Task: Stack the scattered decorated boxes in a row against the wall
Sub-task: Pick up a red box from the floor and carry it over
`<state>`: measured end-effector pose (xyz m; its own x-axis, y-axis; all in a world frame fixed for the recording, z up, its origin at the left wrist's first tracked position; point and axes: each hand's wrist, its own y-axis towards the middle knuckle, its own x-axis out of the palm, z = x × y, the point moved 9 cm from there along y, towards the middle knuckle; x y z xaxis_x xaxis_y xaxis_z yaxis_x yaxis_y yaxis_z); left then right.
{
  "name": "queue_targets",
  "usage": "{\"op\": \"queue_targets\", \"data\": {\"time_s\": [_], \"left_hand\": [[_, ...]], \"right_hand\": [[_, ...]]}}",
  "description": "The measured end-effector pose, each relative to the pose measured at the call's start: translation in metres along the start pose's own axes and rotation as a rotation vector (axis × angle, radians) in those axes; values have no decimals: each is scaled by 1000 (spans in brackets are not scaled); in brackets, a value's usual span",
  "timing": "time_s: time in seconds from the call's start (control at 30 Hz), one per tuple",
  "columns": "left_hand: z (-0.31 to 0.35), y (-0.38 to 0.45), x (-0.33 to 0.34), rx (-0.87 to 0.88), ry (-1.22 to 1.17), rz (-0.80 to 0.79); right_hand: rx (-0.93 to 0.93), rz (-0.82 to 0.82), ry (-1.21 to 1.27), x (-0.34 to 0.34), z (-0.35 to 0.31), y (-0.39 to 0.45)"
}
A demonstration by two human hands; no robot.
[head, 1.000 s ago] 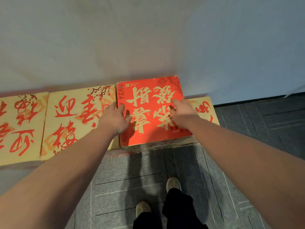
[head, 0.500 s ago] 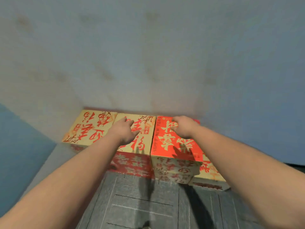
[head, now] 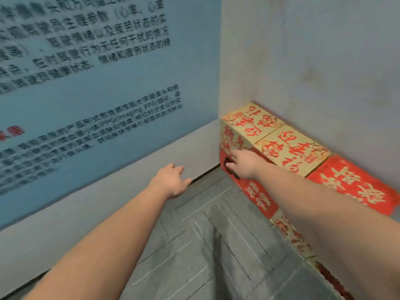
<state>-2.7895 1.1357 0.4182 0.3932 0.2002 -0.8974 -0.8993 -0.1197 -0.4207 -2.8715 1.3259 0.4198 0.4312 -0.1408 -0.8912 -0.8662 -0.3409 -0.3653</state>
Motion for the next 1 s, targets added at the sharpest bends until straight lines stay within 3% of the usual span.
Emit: {"op": "queue_targets", "data": {"time_s": [0.23, 0.6, 0.77, 1.0], "left_hand": [[-269, -149, 35, -390, -194, 64], [-627, -490, 163, -844, -444, 165], [-742, -640, 238, -1077, -564, 188], [-842, -778, 339, -1338, -772, 207]], "right_hand": [[-342, -120, -123, 90, -287, -23], [-781, -313, -343, 318, -713, -213], [-964, -388, -452, 415, -860, -301], [-1187, -473, -615, 547, -1018, -395]]}}
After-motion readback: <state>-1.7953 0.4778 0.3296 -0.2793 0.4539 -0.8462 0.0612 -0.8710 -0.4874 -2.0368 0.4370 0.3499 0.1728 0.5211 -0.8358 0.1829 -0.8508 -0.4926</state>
